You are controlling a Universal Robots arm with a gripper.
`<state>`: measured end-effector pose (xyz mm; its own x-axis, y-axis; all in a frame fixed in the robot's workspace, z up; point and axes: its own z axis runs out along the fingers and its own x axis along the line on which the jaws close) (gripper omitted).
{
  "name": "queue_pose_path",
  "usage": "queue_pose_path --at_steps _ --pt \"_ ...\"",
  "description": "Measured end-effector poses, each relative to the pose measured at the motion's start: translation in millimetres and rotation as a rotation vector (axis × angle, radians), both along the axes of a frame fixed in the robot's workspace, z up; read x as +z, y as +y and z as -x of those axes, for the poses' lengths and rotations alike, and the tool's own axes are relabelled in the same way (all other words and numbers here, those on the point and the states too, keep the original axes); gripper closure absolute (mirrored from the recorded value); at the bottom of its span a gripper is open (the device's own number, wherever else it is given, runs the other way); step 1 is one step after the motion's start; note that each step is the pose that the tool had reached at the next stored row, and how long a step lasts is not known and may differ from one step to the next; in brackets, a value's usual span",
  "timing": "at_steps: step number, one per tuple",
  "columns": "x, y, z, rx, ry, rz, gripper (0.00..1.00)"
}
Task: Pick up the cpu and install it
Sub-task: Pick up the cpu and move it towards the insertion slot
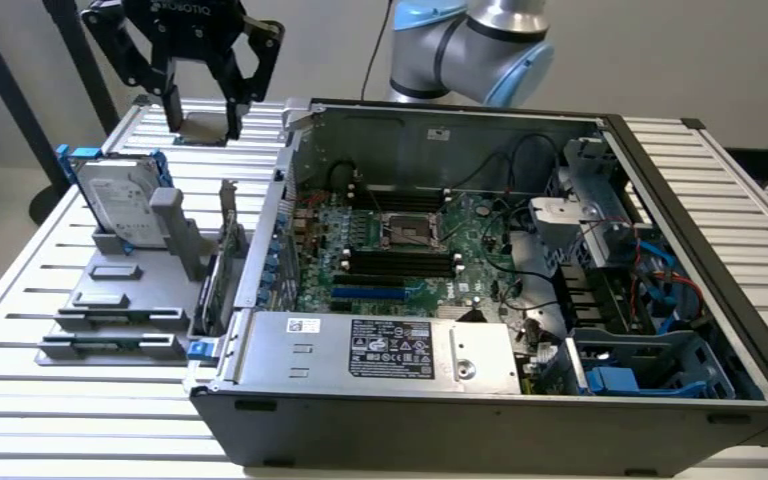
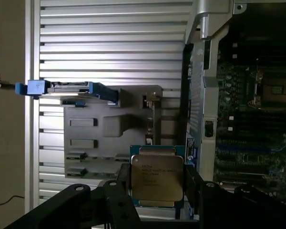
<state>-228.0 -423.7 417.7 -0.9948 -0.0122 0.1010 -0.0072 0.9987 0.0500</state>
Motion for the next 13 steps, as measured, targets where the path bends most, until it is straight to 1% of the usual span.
queue_pose_path --at_steps 4,7,10,13 --pt "0.0 0.6 -18.0 0.0 -0.0001 -0.0001 0.45" --pt "0.0 2.2 -31.6 0.0 0.0 0.0 0.45" --pt "-0.2 5.0 -45.3 0.0 0.0 0.0 0.45" --pt "-0.8 9.1 -59.1 0.0 0.0 0.0 0.45"
